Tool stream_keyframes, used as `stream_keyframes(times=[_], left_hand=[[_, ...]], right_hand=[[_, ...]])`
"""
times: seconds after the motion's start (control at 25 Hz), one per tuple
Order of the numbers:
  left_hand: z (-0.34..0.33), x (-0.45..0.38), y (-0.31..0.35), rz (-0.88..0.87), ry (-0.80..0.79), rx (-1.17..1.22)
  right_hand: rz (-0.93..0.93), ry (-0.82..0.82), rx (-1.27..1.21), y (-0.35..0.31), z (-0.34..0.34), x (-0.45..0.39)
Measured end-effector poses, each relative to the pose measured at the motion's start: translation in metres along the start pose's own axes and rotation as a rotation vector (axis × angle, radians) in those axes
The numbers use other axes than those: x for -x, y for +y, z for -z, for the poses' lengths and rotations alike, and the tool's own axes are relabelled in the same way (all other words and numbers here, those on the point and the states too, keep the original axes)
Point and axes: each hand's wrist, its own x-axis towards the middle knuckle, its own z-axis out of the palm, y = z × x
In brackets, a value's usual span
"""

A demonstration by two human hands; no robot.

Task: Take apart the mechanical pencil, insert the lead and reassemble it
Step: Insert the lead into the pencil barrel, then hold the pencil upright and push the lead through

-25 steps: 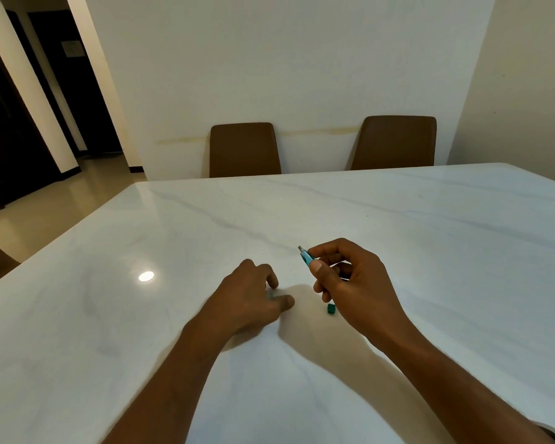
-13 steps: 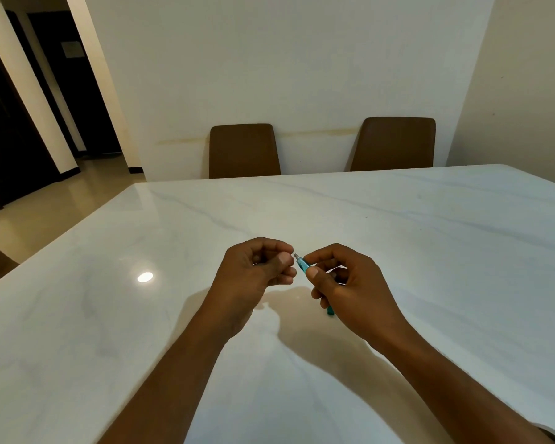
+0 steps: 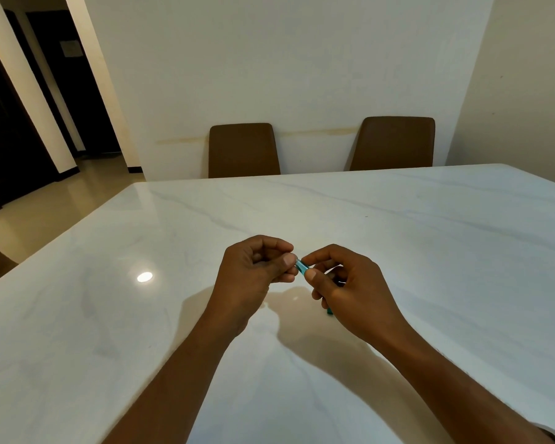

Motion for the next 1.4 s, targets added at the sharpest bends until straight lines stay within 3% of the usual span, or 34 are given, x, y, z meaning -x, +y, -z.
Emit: stream_keyframes(times=[0.28,0.64,0.8,1.16,1.4], left_hand=[[-0.004,0.002,-0.001,0.013,0.002,0.043],[-0.005,0.000,-0.007,0.045,0.056,0.102],[-0.007,0.001,-0.008,0.020,0.056,0.108],[-0.009,0.003,-0.007,-0.034,0.007,0.043],[-0.021,0.007,-0.007,0.125,0.002,0.249]], right_hand=[[0.059,0.047,0.048,0.001,-0.001,0.001],[0.357,0.109,0.296,0.004,-0.004,0.001],[0.346,0.144,0.264,0.005,-0.001,0.001],[-0.089,0.026,-0.242,-0.004,0.002,0.003],[-0.082,-0.062,-0.493,-0.012,0.002,0.003]])
